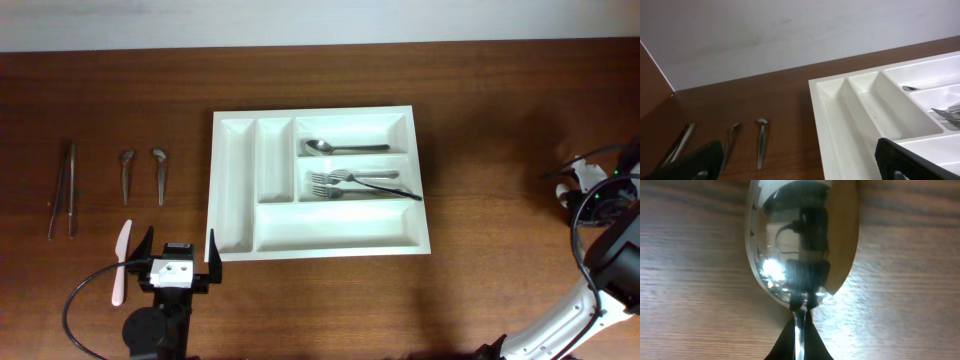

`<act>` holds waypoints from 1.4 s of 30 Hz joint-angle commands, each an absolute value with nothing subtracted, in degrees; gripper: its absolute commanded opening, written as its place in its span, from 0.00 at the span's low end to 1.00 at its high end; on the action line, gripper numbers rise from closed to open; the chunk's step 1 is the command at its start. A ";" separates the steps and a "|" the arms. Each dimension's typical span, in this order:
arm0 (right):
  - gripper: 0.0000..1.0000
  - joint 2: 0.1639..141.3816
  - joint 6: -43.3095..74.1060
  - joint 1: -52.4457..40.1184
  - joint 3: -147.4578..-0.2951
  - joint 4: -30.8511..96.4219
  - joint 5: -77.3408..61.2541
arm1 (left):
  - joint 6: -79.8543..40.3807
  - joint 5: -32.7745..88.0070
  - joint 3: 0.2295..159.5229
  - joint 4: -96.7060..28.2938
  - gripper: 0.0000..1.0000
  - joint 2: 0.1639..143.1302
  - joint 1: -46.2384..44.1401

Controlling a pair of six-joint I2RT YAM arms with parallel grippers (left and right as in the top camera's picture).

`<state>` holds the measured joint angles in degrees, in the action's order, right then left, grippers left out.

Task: Pack container
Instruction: 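Carry the spoon to the top compartment beside the first spoon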

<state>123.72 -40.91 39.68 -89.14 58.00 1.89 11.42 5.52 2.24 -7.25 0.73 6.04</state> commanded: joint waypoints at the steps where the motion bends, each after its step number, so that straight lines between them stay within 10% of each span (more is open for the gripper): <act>1: 0.04 124.97 -39.97 36.75 -90.96 57.71 0.21 | 12.29 5.08 1.91 -7.25 0.99 0.30 6.28; 42: 0.04 125.10 -43.31 -15.05 -111.77 46.04 -2.94 | 12.32 5.08 1.91 -7.25 0.99 0.30 6.28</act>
<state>124.90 -42.46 -14.26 -110.59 46.52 -0.54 11.42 5.52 2.24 -7.25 0.73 6.04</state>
